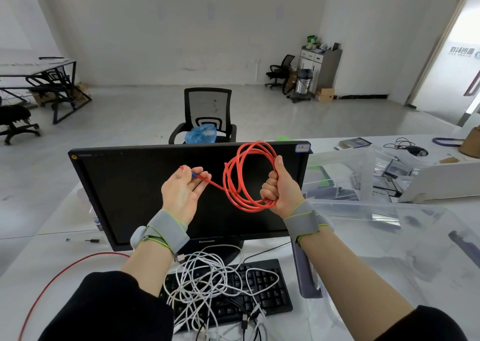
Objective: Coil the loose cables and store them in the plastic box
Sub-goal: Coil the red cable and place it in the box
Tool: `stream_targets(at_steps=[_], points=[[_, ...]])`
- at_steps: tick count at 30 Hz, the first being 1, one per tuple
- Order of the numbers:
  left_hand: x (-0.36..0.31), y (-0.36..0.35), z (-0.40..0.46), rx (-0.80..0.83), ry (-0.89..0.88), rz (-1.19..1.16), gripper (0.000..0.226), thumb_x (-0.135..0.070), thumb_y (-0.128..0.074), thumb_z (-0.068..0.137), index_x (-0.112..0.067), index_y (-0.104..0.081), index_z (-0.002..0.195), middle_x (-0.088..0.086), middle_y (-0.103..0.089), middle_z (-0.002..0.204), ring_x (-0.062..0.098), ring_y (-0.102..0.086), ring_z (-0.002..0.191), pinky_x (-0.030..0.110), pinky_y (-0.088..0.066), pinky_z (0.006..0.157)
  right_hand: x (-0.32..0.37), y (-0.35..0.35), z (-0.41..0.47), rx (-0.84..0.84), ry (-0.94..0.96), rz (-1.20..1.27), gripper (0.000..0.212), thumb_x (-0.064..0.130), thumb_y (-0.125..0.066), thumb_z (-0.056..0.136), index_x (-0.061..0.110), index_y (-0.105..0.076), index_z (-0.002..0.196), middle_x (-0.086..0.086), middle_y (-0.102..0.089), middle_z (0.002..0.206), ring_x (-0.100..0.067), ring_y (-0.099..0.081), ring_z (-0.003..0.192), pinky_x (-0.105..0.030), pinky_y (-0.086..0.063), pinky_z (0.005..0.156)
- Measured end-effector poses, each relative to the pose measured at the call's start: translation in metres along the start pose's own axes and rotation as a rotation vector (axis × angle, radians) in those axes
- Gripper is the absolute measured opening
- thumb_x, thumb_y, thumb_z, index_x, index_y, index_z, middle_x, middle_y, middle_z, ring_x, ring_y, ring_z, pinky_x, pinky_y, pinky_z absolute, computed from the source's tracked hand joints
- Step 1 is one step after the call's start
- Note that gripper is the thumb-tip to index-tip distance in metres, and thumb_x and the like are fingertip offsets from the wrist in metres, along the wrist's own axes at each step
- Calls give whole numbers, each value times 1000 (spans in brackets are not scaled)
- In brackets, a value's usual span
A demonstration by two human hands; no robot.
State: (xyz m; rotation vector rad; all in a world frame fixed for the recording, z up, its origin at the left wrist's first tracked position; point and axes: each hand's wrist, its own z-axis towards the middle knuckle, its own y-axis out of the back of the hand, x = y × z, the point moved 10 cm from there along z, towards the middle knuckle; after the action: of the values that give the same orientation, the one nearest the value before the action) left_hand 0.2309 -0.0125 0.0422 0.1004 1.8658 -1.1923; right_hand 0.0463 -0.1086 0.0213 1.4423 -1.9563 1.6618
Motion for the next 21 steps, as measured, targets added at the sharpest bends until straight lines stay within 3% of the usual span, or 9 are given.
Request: stream_targets(at_steps=[4,13,17,21], points=[[1,-9,-2,109,2,44,17,-11,-42,100,-5,-59,100,6,-65,78,17,-67,71,34,-56,75,4,13,6,-84,31,-75,49,48,-54,89,15,-38,57,6,-26,38,-6,-20,30,-17,-20,31],[1,-30,-14,233,-80,241,18,-11,-42,99,-8,-60,96,9,-62,83,20,-65,83,35,-56,84,3,31,9,-204,59,-139,47,49,-54,89,14,-41,62,6,-28,35,-6,-21,29,-17,-22,31],[13,-39,-21,290,-26,313,12,-13,-48,96,-12,-56,105,5,-57,89,18,-61,87,44,-53,88,4,35,5,-265,86,-238,46,51,-54,89,14,-43,62,4,-29,40,-7,-23,33,-18,-25,35],[21,-47,-29,299,-16,465,46,-9,-60,88,-19,-37,127,5,-50,103,15,-60,88,44,-52,89,5,33,1,-288,95,-234,46,51,-55,88,14,-44,63,4,-30,38,-8,-23,33,-19,-25,35]])
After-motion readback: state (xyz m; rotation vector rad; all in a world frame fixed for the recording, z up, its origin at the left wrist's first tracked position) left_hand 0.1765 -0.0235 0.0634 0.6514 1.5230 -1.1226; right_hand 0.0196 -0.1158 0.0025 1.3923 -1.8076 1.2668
